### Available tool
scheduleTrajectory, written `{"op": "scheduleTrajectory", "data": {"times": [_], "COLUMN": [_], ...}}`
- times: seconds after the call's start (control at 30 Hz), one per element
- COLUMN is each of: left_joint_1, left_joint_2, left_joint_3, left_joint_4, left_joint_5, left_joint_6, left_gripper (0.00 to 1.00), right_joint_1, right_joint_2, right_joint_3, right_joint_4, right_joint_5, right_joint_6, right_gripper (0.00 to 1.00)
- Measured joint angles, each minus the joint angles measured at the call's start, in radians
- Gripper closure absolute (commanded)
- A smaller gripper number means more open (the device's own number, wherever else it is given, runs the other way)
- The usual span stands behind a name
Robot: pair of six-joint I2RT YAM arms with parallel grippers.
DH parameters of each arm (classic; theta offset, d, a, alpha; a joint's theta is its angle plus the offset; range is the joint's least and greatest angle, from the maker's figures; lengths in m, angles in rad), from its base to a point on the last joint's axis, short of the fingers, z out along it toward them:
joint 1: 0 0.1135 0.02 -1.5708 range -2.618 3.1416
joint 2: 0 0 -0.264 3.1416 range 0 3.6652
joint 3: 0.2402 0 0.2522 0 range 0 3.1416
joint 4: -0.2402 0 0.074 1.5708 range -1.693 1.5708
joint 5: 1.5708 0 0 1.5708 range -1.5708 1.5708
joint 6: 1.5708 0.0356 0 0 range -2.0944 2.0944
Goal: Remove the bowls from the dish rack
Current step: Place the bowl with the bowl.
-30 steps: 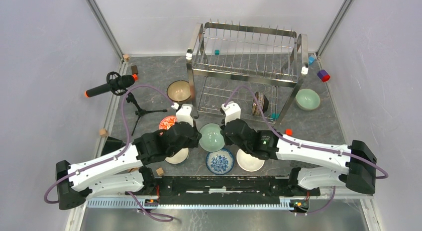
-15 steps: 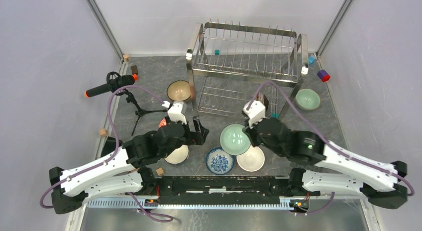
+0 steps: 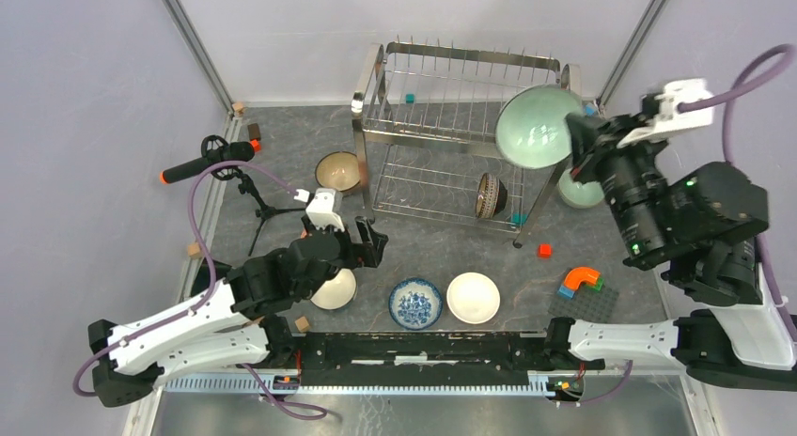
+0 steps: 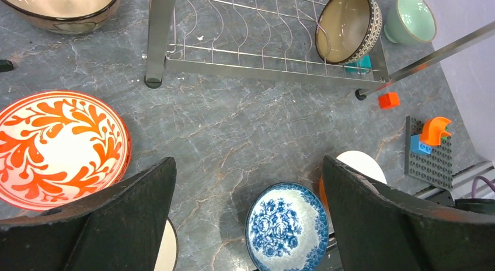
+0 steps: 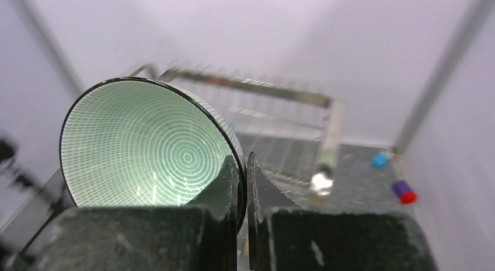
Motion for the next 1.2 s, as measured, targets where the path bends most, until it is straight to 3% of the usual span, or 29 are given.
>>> {"op": "scheduleTrajectory", "data": {"times": [0.2, 0.37, 0.5, 0.67, 0.93, 1.1, 1.2], "left_joint_1": [0.000, 0.000, 0.000, 0.000, 0.000, 0.000, 0.000], "left_joint_2": [0.049, 0.085, 0.108, 0.124, 0.144, 0.164, 0.160], "left_joint_3": [0.000, 0.000, 0.000, -0.004, -0.049, -0.051, -0.068], "left_joint_4": [0.029, 0.079, 0.117, 0.161, 0.212, 0.240, 0.255], "left_joint_5": [-0.001, 0.009, 0.029, 0.052, 0.092, 0.129, 0.139], "left_joint_6": [0.010, 0.014, 0.016, 0.016, 0.016, 0.011, 0.000], "left_gripper": [0.00, 0.00, 0.00, 0.00, 0.00, 0.00, 0.00], "right_joint_1": [0.000, -0.002, -0.138, -0.436, -1.012, -1.354, -1.432], "right_joint_2": [0.021, 0.138, 0.287, 0.406, 0.439, 0.373, 0.346], "right_joint_3": [-0.027, 0.023, 0.170, 0.222, 0.180, 0.011, -0.148], "right_joint_4": [0.449, 0.859, 0.950, 0.834, 0.536, 0.330, 0.265], "right_joint_5": [0.309, 0.435, 0.424, 0.355, 0.161, -0.045, -0.139], "right_joint_6": [-0.362, -0.705, -0.795, -0.626, -0.116, 0.263, 0.408], "right_gripper": [1.00, 1.00, 1.00, 1.00, 1.00, 1.00, 1.00]}}
